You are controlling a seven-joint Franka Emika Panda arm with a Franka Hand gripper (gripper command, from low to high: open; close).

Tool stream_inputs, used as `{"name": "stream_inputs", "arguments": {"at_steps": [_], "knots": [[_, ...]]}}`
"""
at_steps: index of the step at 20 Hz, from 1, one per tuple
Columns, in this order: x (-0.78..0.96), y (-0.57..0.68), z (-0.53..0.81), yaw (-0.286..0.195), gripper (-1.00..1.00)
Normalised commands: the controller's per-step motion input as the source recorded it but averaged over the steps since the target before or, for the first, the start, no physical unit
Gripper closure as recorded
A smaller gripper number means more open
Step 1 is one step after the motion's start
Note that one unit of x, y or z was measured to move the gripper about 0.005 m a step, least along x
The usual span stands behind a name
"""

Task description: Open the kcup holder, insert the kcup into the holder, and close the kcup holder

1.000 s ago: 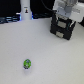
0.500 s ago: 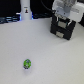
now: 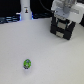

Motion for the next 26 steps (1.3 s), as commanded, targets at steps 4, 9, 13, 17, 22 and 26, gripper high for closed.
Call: {"name": "stream_inputs", "arguments": {"at_steps": [4, 9, 13, 17, 22, 26], "knots": [[0.85, -0.45, 0.22, -0.037, 1.0], [0.84, -0.53, 0.26, -0.046, 1.0], [0.83, -0.55, 0.25, -0.052, 1.0], [0.83, -0.57, 0.25, -0.056, 1.0], [0.81, -0.43, 0.29, -0.057, 1.0], [0.85, -0.46, 0.27, -0.054, 1.0]]}}
